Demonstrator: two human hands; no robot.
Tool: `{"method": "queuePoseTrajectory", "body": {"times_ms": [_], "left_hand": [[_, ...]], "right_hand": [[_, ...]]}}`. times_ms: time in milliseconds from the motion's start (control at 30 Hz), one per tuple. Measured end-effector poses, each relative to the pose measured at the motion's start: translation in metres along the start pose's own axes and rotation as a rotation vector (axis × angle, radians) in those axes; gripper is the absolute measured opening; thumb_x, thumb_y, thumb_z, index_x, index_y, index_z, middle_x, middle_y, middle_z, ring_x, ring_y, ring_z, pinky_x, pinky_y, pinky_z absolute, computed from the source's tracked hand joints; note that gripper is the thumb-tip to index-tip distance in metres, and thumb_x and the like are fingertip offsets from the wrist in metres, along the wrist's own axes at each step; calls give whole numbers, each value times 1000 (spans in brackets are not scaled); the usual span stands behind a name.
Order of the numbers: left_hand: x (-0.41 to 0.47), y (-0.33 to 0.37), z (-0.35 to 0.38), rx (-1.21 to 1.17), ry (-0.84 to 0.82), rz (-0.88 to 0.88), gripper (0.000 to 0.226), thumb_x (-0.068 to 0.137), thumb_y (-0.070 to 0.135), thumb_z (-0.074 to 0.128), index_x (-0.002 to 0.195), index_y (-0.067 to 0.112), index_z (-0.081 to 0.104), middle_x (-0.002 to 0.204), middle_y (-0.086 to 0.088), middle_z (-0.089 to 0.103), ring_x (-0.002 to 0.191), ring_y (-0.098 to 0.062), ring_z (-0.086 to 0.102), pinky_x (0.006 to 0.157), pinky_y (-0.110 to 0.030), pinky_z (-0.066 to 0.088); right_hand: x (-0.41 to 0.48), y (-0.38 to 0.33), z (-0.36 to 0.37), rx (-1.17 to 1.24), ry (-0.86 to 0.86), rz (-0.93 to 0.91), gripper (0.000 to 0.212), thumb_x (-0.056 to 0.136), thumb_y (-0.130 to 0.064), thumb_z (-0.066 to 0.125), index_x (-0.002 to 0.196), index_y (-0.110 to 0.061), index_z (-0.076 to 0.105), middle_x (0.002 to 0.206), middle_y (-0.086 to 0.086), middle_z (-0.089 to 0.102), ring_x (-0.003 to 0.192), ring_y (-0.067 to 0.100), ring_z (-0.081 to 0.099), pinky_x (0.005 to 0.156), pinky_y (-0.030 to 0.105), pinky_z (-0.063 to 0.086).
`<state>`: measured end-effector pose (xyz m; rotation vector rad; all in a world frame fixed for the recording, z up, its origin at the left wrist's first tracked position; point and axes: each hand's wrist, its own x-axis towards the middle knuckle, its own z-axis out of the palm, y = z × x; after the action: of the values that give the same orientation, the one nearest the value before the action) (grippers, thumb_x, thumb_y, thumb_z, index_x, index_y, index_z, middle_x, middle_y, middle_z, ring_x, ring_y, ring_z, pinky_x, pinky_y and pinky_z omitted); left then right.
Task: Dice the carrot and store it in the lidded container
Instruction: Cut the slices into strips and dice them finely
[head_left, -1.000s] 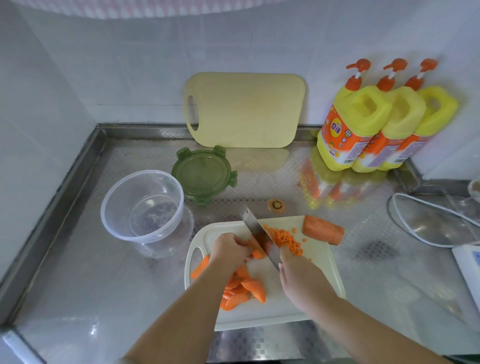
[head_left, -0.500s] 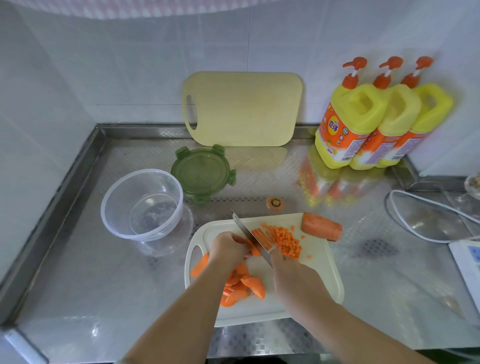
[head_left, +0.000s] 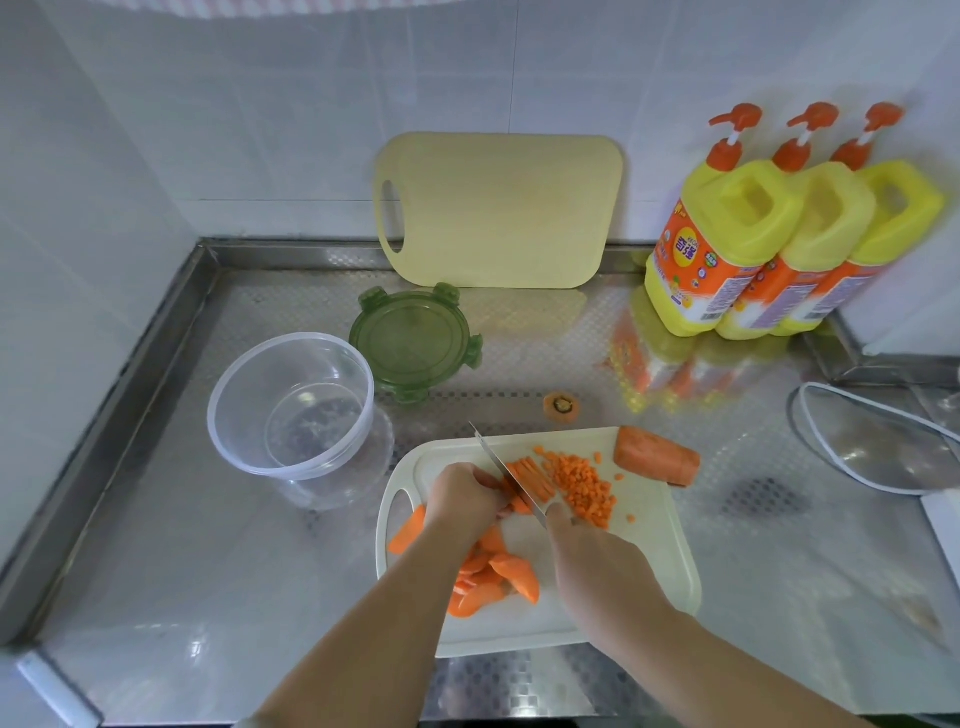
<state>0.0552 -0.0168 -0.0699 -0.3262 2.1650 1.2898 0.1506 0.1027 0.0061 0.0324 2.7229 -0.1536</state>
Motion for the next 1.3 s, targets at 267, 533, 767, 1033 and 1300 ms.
{"method": "queuePoseTrajectory", "body": {"times_ms": [267, 533, 767, 1033, 1300], "left_hand": [[-1, 1, -1, 18, 28, 3, 22, 75, 3, 63, 58, 16, 67, 53, -1, 65, 61, -21, 61, 75, -38, 56], [-5, 0, -1, 0, 41, 26, 16, 82, 4, 63, 69, 13, 64, 59, -3, 66, 65, -20, 62, 76, -38, 56], [-9, 6, -1, -21, 37, -15, 15, 85, 3, 61, 73, 12, 61, 60, -5, 65, 67, -22, 61, 79, -36, 55], [-12, 6, 1, -56, 49, -22, 21, 75, 0, 58, 61, 12, 69, 53, -2, 64, 61, -19, 59, 70, -31, 54], [-10, 4, 0, -56, 41, -50, 24, 74, 0, 63, 58, 15, 71, 49, 1, 63, 59, -19, 57, 71, -31, 54]], "right_hand": [[6, 2, 12, 28, 33, 3, 54, 96, -3, 37, 146, -11, 18, 120, 3, 58, 97, 20, 64, 69, 26, 44], [3, 20, 5, 179, 126, 6, 24, 102, -18, 31, 125, -18, 37, 74, -11, 37, 67, 11, 47, 55, 22, 33], [-6, 9, -2, 125, 105, -11, 34, 101, -15, 33, 135, -18, 31, 77, -10, 37, 75, 16, 49, 47, 19, 23], [-14, -6, -16, 108, -6, -10, 51, 101, -29, 33, 146, -14, 15, 116, 4, 57, 98, 20, 59, 64, 22, 33], [-12, -12, -11, 32, 11, -8, 51, 100, -28, 36, 145, -14, 19, 121, 3, 53, 104, 20, 60, 74, 24, 44]]}}
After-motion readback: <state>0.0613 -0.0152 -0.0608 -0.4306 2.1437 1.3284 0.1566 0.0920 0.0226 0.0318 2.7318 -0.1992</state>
